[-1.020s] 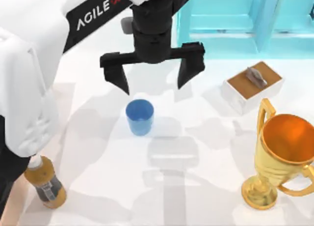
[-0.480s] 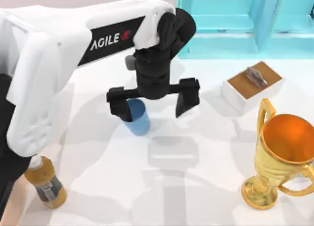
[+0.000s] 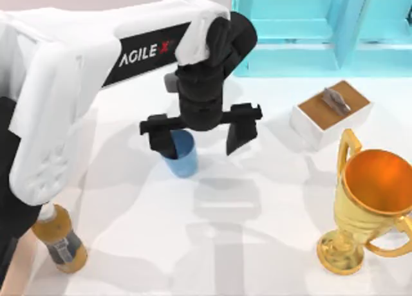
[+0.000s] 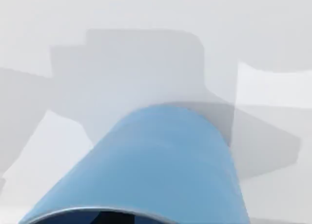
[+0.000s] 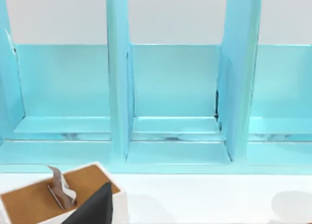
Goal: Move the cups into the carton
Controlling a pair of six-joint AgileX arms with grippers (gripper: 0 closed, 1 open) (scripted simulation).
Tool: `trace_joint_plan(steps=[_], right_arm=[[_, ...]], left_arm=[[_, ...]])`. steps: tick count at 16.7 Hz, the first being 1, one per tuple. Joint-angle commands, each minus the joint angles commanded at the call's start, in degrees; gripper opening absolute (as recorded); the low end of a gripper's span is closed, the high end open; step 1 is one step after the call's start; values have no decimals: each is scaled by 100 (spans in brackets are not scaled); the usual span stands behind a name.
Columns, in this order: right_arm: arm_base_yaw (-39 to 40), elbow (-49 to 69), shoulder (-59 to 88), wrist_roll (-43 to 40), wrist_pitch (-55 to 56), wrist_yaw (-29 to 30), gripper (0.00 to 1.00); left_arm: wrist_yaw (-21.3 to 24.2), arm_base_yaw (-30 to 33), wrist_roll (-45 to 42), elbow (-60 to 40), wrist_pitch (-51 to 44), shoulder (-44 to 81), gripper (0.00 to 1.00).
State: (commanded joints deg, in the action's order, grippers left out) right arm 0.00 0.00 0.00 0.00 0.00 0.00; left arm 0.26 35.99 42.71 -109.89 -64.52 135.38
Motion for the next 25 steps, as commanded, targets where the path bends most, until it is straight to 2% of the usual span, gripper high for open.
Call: trace_joint_plan(steps=[9,19,25], right_arm=[[0,0,0,0,0,0,100],[0,0,0,0,0,0,100],[0,0,0,0,0,0,100]], left_arm=[[0,0,0,0,0,0,2],[-3,-12,-23,7,-19,-29,0],[-43,-752,-777,128,-913,-972,0]])
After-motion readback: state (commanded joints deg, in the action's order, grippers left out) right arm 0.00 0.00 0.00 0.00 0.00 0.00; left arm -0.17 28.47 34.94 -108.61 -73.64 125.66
